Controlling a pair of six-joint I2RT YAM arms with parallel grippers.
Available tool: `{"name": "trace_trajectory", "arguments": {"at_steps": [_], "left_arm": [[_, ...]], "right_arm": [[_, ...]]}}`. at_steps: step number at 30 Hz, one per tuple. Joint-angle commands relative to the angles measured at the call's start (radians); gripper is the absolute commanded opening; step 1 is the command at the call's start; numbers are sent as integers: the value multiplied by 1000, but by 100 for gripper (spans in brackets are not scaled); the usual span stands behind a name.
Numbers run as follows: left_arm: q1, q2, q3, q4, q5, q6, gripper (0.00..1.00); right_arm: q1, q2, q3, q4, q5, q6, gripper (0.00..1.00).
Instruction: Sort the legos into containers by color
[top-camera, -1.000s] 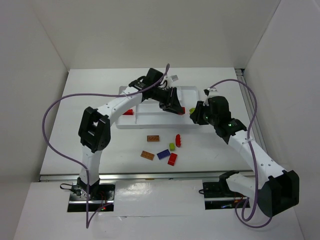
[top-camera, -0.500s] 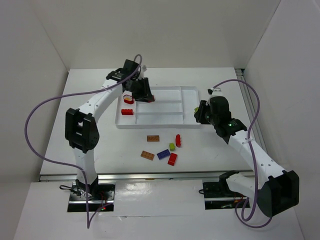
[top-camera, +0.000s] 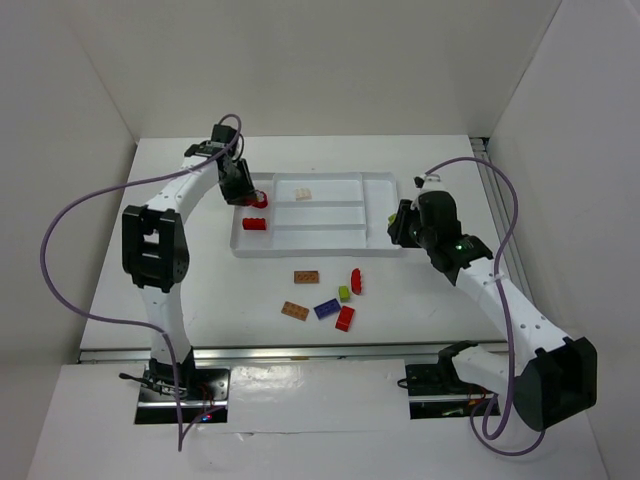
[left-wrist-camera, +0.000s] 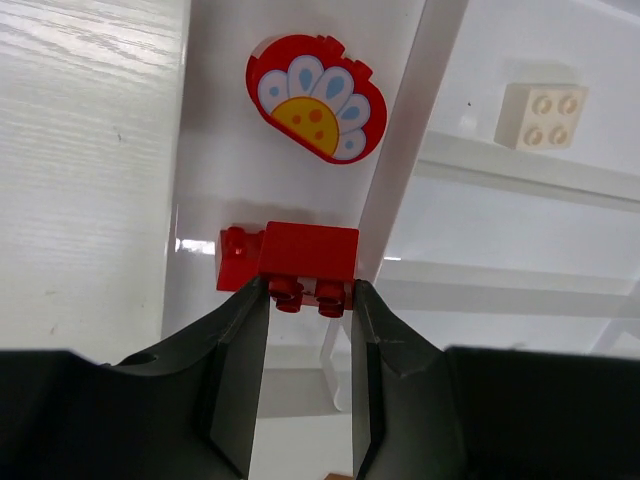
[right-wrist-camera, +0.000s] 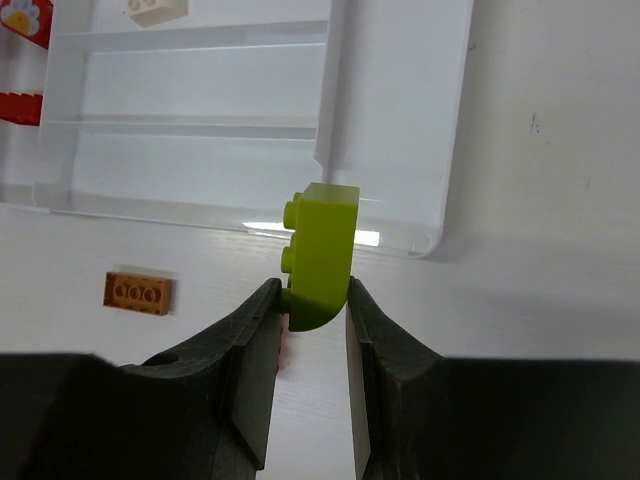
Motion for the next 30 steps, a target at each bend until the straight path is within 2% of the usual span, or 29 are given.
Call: {"name": "trace_trajectory", "arguments": {"at_steps": [1, 2, 5, 6, 7, 12, 17, 23, 24, 28, 30], "left_arm": [[-6, 49, 67, -24, -24, -14, 9], [-15, 61, 67, -33, -33, -14, 17], [-28, 61, 77, -33, -65, -14, 71], [-28, 61, 77, -42, -76, -14, 85], [-37, 52, 77, -42, -88, -14, 91], [-58, -9, 77, -62, -107, -5, 92], [-121, -167, 61, -27, -159, 41, 91], [-184, -336, -52, 112, -121, 60, 89], [-184, -348, -69, 125, -111, 60, 89], [-194, -358, -106, 137, -99, 50, 89], [-203, -368, -118, 126, -108, 40, 87]], "right_arm": [[-1, -4, 52, -14, 16, -8, 8], [-1, -4, 52, -23, 16, -8, 8], [-1, 5, 52, -23, 2, -8, 8], [-1, 5, 52, -11, -17, -8, 8], [-1, 17, 52, 0, -27, -8, 8], [28, 66, 72, 9, -36, -17, 9], [46, 163, 131, 9, -27, -7, 9], [55, 385, 286, 44, -5, 12, 9], [55, 443, 306, 54, -30, 12, 14], [97, 563, 380, 104, -57, 21, 15], [109, 602, 418, 115, -48, 21, 19]]}}
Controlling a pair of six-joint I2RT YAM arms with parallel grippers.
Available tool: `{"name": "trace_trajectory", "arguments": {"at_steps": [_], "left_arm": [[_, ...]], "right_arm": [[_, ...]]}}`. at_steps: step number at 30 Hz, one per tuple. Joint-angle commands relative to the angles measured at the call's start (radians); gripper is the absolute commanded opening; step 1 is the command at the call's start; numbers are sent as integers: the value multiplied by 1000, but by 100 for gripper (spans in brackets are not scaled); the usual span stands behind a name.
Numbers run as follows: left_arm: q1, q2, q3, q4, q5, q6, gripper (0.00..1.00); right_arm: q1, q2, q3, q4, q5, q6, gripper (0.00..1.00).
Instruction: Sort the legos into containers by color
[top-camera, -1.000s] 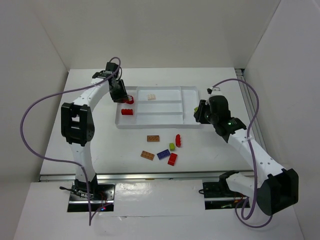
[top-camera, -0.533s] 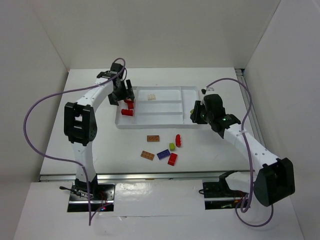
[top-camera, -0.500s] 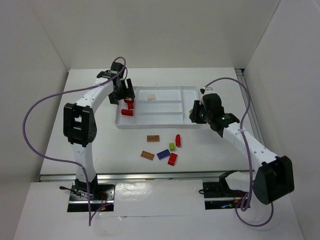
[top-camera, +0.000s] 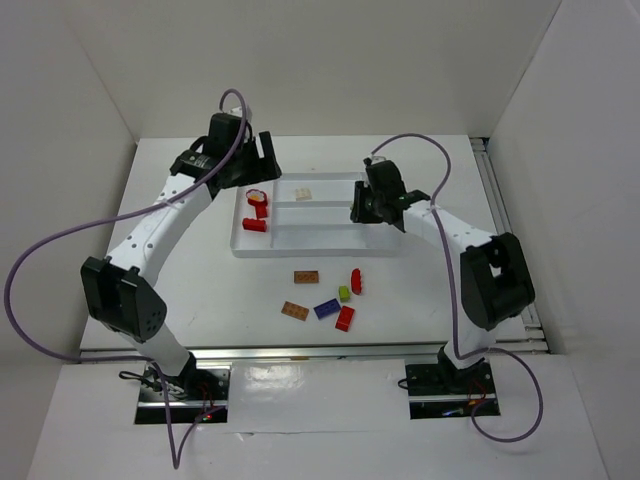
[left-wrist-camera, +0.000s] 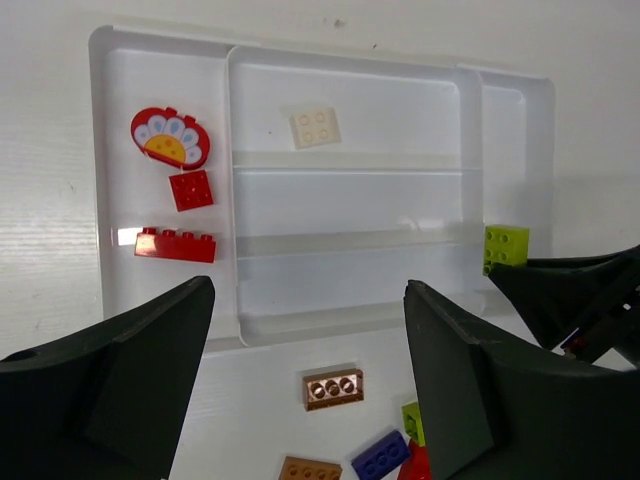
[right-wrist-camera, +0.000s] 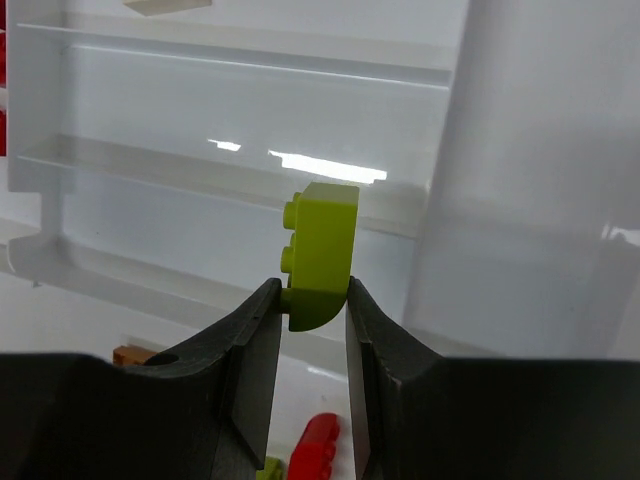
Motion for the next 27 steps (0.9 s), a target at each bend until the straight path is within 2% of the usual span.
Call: {"name": "trace_trajectory", "arguments": {"at_steps": [1, 5, 7, 10, 12, 14, 16, 18, 21, 25, 27], "left_arm": [[-5, 3, -47, 4, -6, -5, 87], [-23, -13, -59, 4, -6, -5, 87], [-32, -13, -59, -8, -19, -5, 87], [-32, -22, -48, -19, -19, -5, 87], [-32, -22, -39, -19, 16, -5, 87], [-32, -22, -39, -19, 41, -5, 87], [-32, -13, -27, -19, 41, 4, 87], [-32, -13, -18, -19, 53, 4, 87], [-32, -2, 8, -19, 67, 4, 87], [-42, 18, 30, -10, 76, 4, 87], [-42, 29, 30, -10, 76, 4, 87]], "right_arm": [[31, 63, 81, 75, -6, 9, 21], [40, 112, 113, 130, 9, 27, 28], [40, 162, 152, 87, 9, 27, 48], [51, 173, 195, 49, 38, 27, 71], [60, 128, 173, 38, 73, 27, 76], [60, 44, 141, 27, 102, 27, 74], [74, -33, 45, 27, 115, 27, 65], [94, -145, -32, 3, 153, 36, 60], [158, -263, -162, -94, 233, 81, 60], [207, -371, -311, -148, 199, 159, 75], [219, -371, -344, -148, 176, 194, 75]]}}
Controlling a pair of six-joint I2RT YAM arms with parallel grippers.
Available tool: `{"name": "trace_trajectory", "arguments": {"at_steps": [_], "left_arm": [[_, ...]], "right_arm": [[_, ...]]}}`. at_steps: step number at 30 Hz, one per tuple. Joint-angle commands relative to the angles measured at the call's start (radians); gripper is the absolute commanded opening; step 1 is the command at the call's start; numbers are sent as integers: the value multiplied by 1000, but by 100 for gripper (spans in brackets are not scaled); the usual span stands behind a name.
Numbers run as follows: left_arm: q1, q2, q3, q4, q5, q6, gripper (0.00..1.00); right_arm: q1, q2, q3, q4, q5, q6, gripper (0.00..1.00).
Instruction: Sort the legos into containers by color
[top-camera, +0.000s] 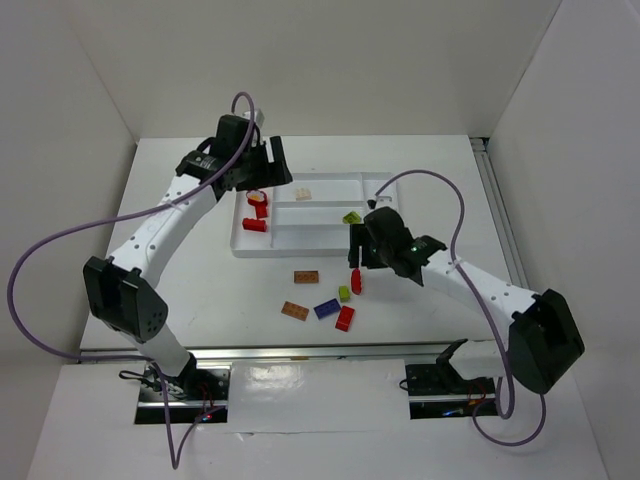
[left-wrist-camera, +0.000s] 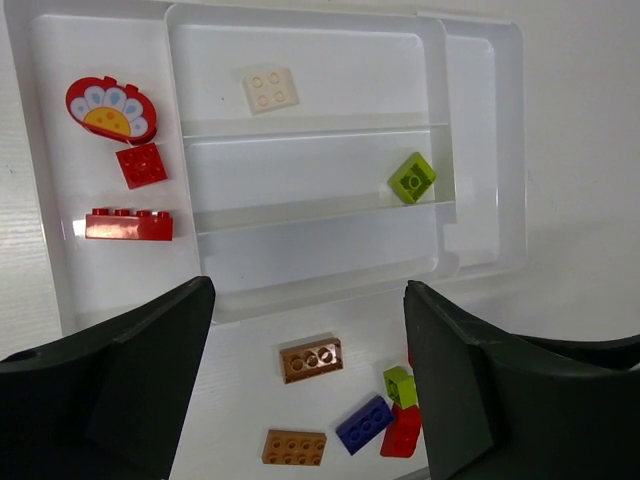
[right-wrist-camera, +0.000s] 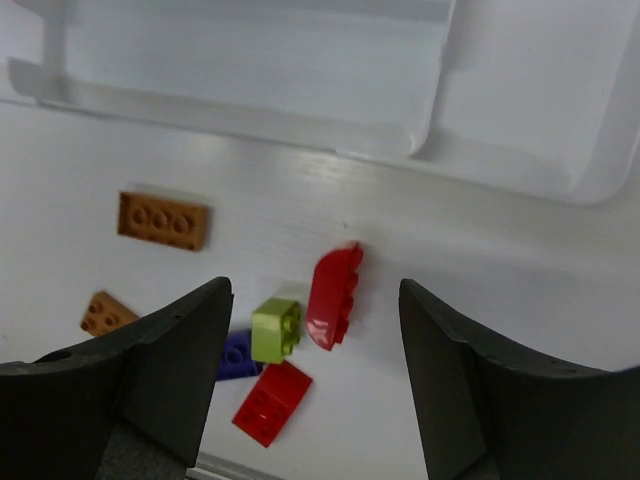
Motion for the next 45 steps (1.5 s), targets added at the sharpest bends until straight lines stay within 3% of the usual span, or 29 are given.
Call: {"name": "trace_trajectory", "arguments": {"at_steps": [1, 7, 12, 20, 25, 31, 36, 39, 45], "left_arm": [[-6, 23, 34, 19, 25, 7, 87], [-15, 45, 43, 19, 27, 25, 86], [-15, 25, 34, 19, 7, 25, 86], [-15, 15, 34, 10, -13, 25, 86], [-15, 6, 34, 10, -13, 34, 86], [69, -12, 25, -21, -13, 18, 86], [195, -23, 37, -136, -108, -85, 86], [261, -63, -7, -147, -86, -130, 86], [322, -185, -109, -137, -76, -127, 87]], "right_arm": [[24, -4, -77, -49, 5, 100, 75], [77, 102, -89, 7, 5, 133, 75], [86, 168, -89, 61, -6, 114, 66], [86, 200, -39, 61, 28, 105, 37], [98, 211, 18, 6, 37, 96, 11], [143, 168, 164, 23, -12, 62, 12], [152, 362, 328, 160, -83, 24, 12], [170, 488, 455, 217, -124, -11, 12], [180, 749, 796, 176, -215, -71, 14]]}}
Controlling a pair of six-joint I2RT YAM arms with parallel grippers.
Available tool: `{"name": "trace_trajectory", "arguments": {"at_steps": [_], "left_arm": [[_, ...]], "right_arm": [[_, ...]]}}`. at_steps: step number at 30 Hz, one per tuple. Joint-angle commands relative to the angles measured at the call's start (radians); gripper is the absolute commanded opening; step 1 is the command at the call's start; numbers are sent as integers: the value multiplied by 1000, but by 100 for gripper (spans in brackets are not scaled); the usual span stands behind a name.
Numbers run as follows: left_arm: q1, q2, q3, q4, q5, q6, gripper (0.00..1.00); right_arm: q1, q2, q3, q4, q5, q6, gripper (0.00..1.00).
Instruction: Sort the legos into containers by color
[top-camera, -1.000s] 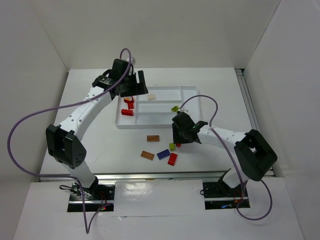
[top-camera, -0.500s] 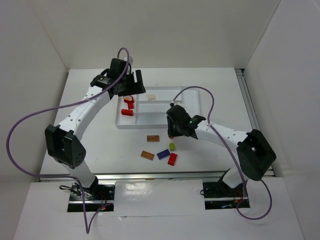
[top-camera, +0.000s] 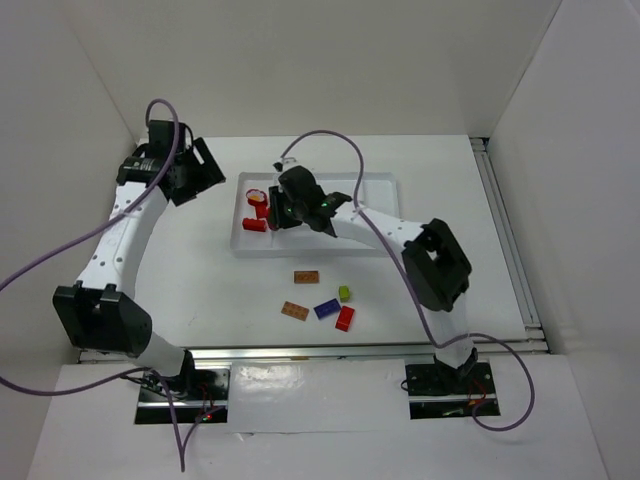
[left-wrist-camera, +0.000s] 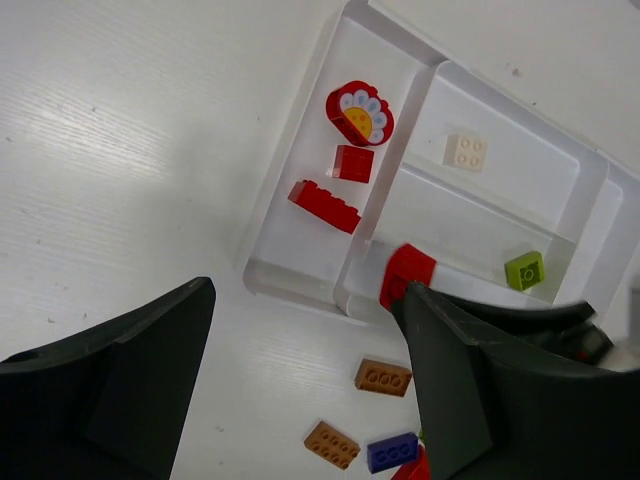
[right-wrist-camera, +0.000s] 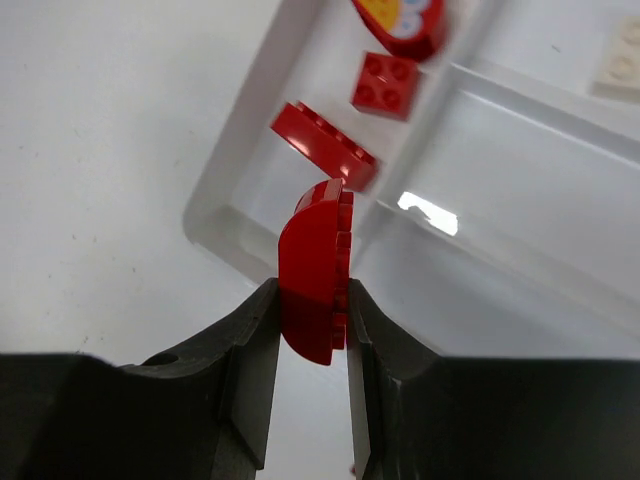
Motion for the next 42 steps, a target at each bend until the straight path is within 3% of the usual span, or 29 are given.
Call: {"name": "trace_trajectory", "arguments": {"at_steps": [1, 3, 4, 5, 6, 8, 12, 15, 16, 21, 23, 24, 29, 32, 36, 42], "left_arm": [[25, -71, -13, 2, 1, -6, 87], [51, -105, -23, 2, 1, 3, 87], [65, -105, -33, 2, 12, 3, 87], [65, -119, -33, 2, 21, 14, 87], [65, -119, -33, 11, 21, 14, 87], [74, -128, -42, 11, 21, 14, 87], [74, -118, -53, 21, 70, 23, 87], [74, -107, -53, 33, 89, 41, 87], [74, -96, -53, 33, 89, 51, 87], [-30, -85, -62, 60, 89, 97, 86], [-73, -62, -62, 60, 49, 106, 86], [-99, -49, -53, 42, 35, 106, 86], [-148, 10, -33, 22, 26, 106, 86], [-171, 21, -15, 22, 17, 106, 86], [-205, 54, 4, 22, 17, 106, 86], [-217, 76, 23, 13, 7, 97, 85]], "right_arm": [[13, 132, 175, 14, -82, -62, 14], [24, 166, 222, 34, -83, -62, 14], [24, 194, 231, 50, -93, -62, 23], [24, 211, 278, 39, -93, -62, 42], [24, 229, 307, 22, -93, -62, 53], [33, 243, 346, -30, -93, -62, 68], [33, 105, 176, 20, -27, -62, 68], [24, -34, 20, 21, 20, -62, 61], [24, -71, -26, 5, 42, -62, 54], [24, -358, -312, -45, 140, -15, 52], [24, -419, -425, -74, 154, 3, 60], [24, -461, -455, -114, 154, 34, 74], [24, -525, -619, -186, 141, 112, 76], [24, -539, -651, -237, 197, 123, 82], [24, -538, -670, -249, 207, 123, 82], [24, -503, -716, -193, 161, 123, 67]]}}
